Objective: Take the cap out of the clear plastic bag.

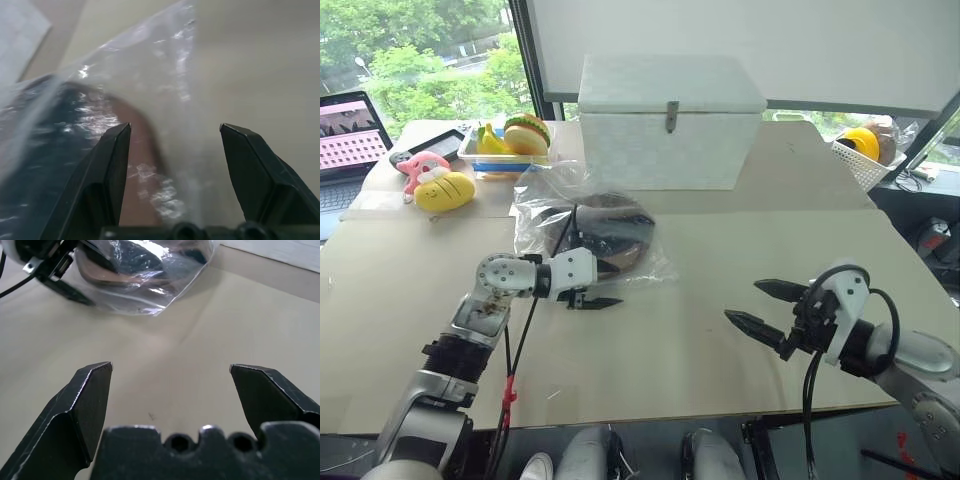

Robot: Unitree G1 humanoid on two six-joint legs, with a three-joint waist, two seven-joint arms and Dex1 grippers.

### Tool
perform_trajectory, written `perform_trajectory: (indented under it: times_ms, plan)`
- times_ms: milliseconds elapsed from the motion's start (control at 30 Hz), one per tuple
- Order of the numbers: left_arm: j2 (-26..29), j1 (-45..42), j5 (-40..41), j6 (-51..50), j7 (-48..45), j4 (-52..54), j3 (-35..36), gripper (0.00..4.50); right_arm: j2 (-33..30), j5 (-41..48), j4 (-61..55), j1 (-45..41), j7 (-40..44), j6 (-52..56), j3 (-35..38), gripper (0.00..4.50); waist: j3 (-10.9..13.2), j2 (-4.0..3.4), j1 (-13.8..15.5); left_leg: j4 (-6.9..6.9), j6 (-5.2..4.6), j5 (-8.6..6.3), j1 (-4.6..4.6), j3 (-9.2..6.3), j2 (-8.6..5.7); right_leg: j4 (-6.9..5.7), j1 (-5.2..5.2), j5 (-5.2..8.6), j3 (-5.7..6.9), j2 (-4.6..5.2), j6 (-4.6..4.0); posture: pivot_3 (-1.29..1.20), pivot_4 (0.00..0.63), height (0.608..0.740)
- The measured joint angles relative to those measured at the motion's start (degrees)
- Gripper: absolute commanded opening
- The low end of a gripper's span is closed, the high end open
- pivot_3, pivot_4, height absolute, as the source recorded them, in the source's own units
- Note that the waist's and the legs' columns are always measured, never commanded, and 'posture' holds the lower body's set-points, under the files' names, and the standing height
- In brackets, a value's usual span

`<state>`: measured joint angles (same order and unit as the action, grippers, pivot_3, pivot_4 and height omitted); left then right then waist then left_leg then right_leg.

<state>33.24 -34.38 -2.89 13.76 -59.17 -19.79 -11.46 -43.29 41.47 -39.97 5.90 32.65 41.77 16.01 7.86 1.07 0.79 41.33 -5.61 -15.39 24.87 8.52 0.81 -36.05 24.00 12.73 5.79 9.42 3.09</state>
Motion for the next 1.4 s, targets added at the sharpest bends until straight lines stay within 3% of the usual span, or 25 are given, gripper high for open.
perform_trajectory:
  times_ms: [100, 200, 400, 433, 733, 1067, 1400]
  plan:
    - [1.0, -2.8, -5.0, 3.3, 5.7, -4.3, -0.2, 3.04, 0.2, 0.3, -0.6, 0.1, -0.9, 0.0, 0.8, 4.5, 0.0, 0.0, 0.0, -0.02, -0.01, 0.0, 0.0, 0.0, 0.0, -0.01, 0.01, 0.0, 0.01, -0.01, 0.0, 0.0, 0.15, 0.723]
    - [1.2, -4.2, -6.2, 4.8, 8.1, -7.2, -0.2, 2.36, 0.6, 0.3, -1.0, 0.4, -1.8, 0.0, 0.8, 4.5, 0.0, 0.0, -0.1, -0.03, -0.02, 0.0, 0.01, 0.01, 0.0, -0.04, 0.04, 0.0, 0.01, -0.02, 0.0, 0.0, 0.15, 0.723]
    - [1.2, -6.0, -4.9, 3.6, 8.2, -10.2, 0.8, 0.15, 1.2, 0.3, -1.3, 0.1, -3.2, 0.0, 0.5, 4.5, 0.0, 0.0, -0.1, 0.0, -0.02, 0.0, 0.01, 0.01, 0.01, -0.05, 0.03, 0.0, 0.01, -0.04, 0.01, 0.0, 0.15, 0.723]
    - [1.2, -6.4, -4.5, 3.1, 8.2, -10.5, 1.2, 0.04, 1.4, 0.3, -1.4, -0.2, -3.3, 0.0, 0.3, 4.5, 0.0, 0.0, -0.1, 0.01, -0.02, 0.0, 0.01, 0.01, 0.01, -0.06, 0.04, 0.0, 0.02, -0.04, 0.01, 0.0, 0.15, 0.723]
    - [0.5, -10.1, 1.6, -6.4, 2.8, -10.3, 2.8, 0.04, 3.3, 0.0, -2.2, -3.3, -5.3, 0.0, -4.7, 4.5, 0.0, 0.0, -0.1, 0.01, -0.03, 0.01, 0.04, 0.01, 0.01, -0.08, 0.06, 0.01, 0.02, -0.07, 0.01, 0.0, 0.15, 0.723]
    - [-0.2, -17.7, 16.2, -30.1, -10.7, -2.3, 5.7, 0.04, 8.2, -6.4, 3.1, -20.5, -5.2, 0.1, -20.9, 4.5, 0.0, 0.0, -0.3, 0.03, -0.03, 0.02, 0.06, 0.02, 0.0, -0.09, 0.07, 0.06, 0.02, -0.16, 0.07, 0.0, 0.15, 0.723]
    - [1.0, -16.5, 12.2, -31.3, -15.0, -1.0, -0.5, 0.04, 10.4, -9.1, 5.7, -22.4, -5.3, 0.0, -21.8, 4.5, 0.0, 0.0, -0.4, -0.03, 0.02, 0.05, 0.09, 0.04, -0.01, -0.01, 0.05, 0.09, 0.08, -0.2, 0.09, 0.0, 0.15, 0.723]
